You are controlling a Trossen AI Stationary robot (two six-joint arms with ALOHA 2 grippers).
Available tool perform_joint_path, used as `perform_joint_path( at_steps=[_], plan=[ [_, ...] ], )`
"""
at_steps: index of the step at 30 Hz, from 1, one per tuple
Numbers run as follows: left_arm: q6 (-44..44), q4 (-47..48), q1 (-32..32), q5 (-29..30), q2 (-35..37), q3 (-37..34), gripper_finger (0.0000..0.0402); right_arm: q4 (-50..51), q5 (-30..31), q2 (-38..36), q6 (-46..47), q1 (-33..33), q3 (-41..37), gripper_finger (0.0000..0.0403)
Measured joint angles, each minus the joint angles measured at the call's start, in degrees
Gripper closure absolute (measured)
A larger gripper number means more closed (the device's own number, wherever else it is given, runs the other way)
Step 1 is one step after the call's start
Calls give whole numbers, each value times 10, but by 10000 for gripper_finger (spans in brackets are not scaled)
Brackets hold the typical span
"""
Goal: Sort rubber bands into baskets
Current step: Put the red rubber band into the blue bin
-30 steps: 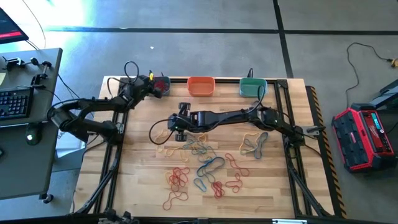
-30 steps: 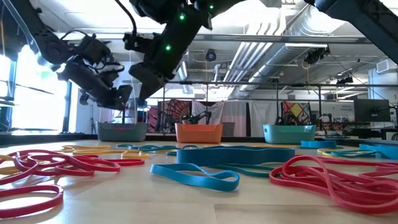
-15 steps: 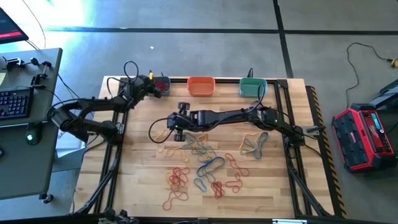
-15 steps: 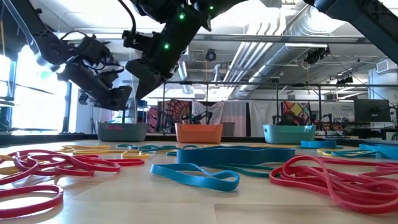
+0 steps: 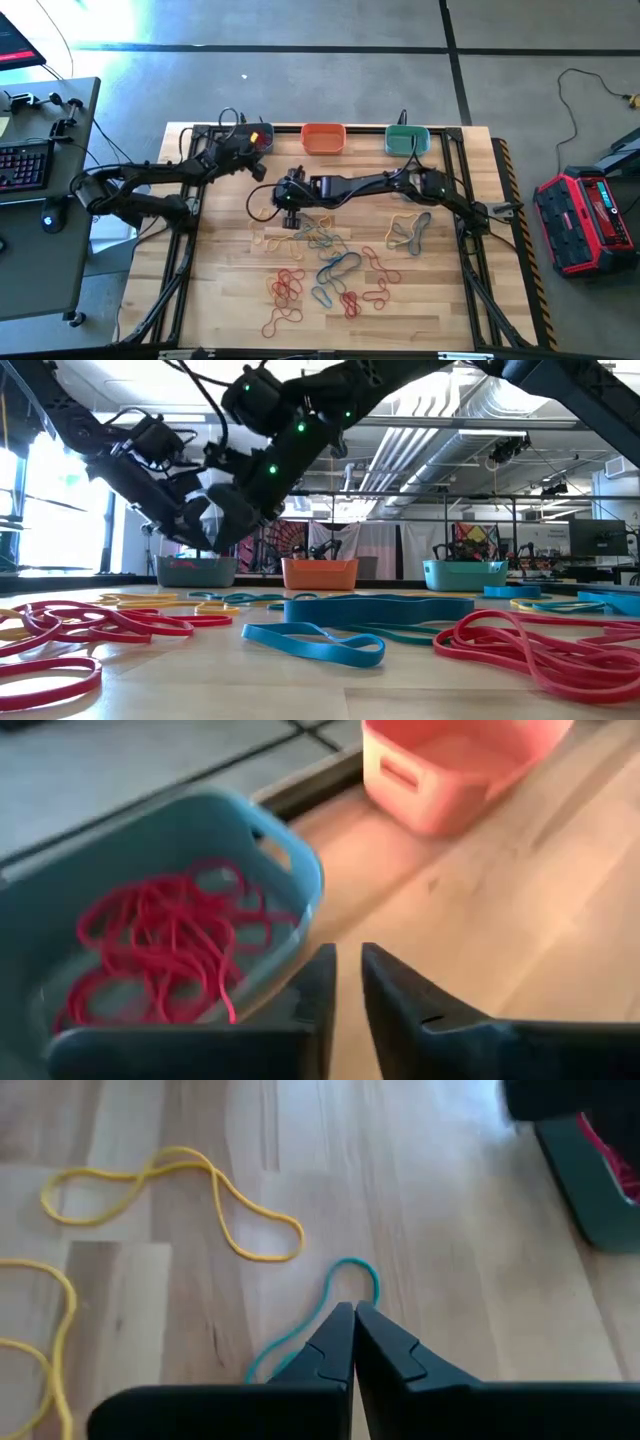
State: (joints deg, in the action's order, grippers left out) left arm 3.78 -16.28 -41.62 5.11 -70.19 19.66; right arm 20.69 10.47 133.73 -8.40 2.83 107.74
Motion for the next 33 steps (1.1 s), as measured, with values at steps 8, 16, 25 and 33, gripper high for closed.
perform_joint_path(
  at_steps=[8, 16, 25, 33],
  plan=[
    [74, 109, 33, 104, 0, 0, 397, -1, 2, -1, -8, -8, 1, 403],
    [83, 90, 8, 158, -3, 0, 398, 1, 4, -1, -6, -6, 1, 403],
    [81, 88, -18, 125, -59, 29, 398, 1, 4, -1, -6, -6, 1, 403],
    [72, 91, -18, 136, -79, 72, 399, 2, 4, -1, -6, -6, 1, 403]
  ],
)
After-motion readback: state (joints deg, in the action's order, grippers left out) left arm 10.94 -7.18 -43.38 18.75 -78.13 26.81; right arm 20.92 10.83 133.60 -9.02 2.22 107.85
